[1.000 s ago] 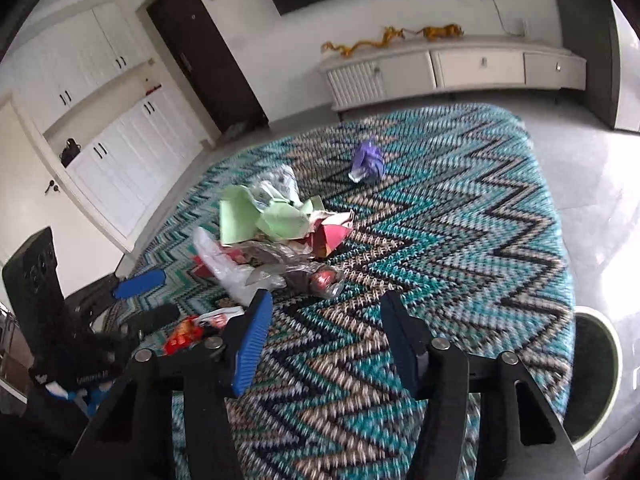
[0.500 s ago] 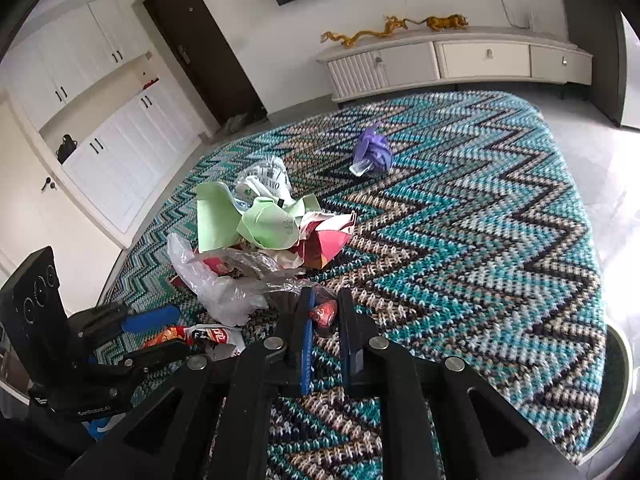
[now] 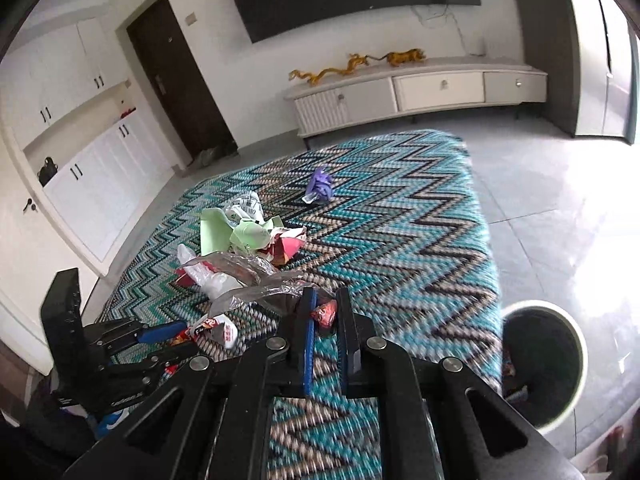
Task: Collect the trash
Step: 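Grasp the red snack bag with the left gripper while the right grasps the clear plastic wrapper, then carry both items over the trash bin and open both grippers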
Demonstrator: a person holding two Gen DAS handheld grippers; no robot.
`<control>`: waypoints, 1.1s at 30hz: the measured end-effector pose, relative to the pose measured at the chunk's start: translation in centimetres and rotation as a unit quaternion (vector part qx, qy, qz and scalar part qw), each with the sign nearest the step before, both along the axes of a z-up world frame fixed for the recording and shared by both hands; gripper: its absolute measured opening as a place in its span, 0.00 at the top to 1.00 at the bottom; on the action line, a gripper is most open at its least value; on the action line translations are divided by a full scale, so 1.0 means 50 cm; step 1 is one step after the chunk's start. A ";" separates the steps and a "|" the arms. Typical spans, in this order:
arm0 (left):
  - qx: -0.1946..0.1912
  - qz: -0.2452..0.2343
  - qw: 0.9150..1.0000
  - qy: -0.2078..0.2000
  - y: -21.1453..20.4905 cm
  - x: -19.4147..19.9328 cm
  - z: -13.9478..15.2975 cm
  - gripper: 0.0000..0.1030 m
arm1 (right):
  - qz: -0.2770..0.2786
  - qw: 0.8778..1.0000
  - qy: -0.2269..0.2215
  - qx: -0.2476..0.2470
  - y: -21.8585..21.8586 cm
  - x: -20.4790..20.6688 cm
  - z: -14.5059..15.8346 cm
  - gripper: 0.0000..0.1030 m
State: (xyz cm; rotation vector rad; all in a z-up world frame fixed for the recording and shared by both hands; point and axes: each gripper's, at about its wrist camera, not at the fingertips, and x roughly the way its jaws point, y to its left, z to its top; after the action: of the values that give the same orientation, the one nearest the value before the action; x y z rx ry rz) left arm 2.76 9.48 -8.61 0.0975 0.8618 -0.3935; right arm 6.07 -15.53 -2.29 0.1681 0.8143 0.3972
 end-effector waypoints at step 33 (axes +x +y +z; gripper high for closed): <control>-0.006 0.092 0.992 -0.084 -0.033 -0.111 0.190 0.86 | -0.047 0.995 -0.067 0.062 -0.162 -0.255 0.083 0.92</control>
State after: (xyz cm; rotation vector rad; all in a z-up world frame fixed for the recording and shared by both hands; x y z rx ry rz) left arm -2.81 7.81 0.89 0.0380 0.6953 -0.2138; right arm -6.66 -23.63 1.86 0.2923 0.6465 0.3658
